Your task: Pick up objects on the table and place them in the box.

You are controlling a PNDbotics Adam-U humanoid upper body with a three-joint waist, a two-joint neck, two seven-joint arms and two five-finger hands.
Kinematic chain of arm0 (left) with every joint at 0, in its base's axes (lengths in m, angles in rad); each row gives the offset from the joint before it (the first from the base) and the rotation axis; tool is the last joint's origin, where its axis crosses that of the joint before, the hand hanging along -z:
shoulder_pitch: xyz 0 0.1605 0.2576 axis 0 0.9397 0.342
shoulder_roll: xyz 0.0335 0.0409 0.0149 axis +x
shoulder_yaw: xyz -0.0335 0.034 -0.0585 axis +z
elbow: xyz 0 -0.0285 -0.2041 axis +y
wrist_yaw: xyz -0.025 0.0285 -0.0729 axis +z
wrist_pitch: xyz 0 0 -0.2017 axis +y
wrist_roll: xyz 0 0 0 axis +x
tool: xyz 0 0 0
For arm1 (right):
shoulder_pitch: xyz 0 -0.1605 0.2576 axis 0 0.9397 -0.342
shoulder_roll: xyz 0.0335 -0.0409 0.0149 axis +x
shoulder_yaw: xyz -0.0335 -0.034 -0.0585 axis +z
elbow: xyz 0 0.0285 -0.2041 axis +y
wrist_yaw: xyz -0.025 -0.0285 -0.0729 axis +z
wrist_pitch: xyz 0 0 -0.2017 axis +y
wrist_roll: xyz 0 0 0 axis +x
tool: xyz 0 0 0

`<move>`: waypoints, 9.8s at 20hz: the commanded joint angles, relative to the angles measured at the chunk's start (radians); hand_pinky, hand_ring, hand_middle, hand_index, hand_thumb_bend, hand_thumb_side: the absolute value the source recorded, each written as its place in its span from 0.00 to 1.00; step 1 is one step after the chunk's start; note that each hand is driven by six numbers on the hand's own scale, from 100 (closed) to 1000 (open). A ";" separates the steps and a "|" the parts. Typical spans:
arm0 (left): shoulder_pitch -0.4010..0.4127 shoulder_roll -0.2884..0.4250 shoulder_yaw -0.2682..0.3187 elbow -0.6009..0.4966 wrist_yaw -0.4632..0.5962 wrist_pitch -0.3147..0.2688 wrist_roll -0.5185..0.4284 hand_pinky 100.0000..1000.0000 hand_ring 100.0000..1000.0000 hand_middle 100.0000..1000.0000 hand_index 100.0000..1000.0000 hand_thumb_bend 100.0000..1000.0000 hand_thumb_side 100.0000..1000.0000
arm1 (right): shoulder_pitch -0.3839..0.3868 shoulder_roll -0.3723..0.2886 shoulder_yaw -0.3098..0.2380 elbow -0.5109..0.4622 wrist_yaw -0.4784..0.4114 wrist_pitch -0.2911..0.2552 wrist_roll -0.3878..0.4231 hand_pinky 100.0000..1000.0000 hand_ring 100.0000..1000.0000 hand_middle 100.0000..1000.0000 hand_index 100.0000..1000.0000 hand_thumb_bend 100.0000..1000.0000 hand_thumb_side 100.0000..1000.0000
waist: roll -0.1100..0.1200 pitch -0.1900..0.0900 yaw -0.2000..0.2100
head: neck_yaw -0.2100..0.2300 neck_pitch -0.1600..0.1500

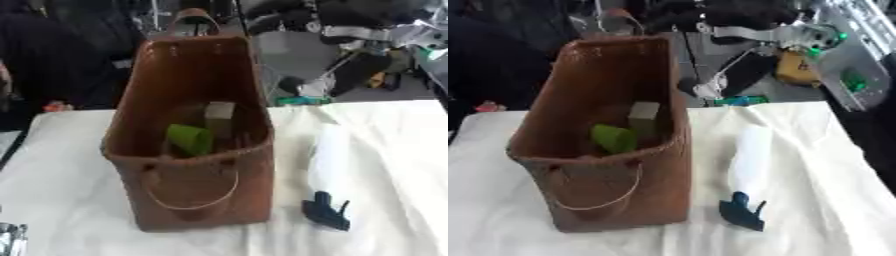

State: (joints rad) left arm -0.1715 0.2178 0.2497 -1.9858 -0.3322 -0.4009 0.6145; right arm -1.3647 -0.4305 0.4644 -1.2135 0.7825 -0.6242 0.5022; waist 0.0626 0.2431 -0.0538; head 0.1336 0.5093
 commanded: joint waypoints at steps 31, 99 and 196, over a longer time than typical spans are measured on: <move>-0.004 0.037 0.003 -0.014 -0.005 0.005 0.003 0.68 0.67 0.81 0.69 0.00 0.90 | -0.055 -0.088 0.128 0.280 0.516 -0.283 -0.051 0.77 1.00 1.00 1.00 0.38 0.75 | -0.018 -0.005 -0.048 | 0.027 -0.020; -0.023 0.047 -0.002 -0.014 -0.001 0.008 0.023 0.68 0.67 0.81 0.68 0.00 0.93 | -0.046 0.041 0.221 0.674 1.823 -0.017 -1.395 0.80 1.00 1.00 1.00 0.48 0.79 | -0.043 0.024 -0.035 | 0.030 -0.040; -0.054 0.059 0.002 -0.014 -0.009 0.023 0.051 0.68 0.66 0.81 0.66 0.00 0.92 | -0.055 0.209 0.089 0.959 1.835 -0.283 -1.409 0.80 1.00 1.00 1.00 0.00 1.00 | -0.056 0.075 -0.018 | 0.026 -0.092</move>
State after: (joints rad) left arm -0.2125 0.2545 0.2443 -1.9858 -0.3393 -0.3774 0.6613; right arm -1.4465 -0.2523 0.5452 -0.2943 2.6122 -0.6146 -0.6173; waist -0.0012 0.3224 -0.0739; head 0.1629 0.4287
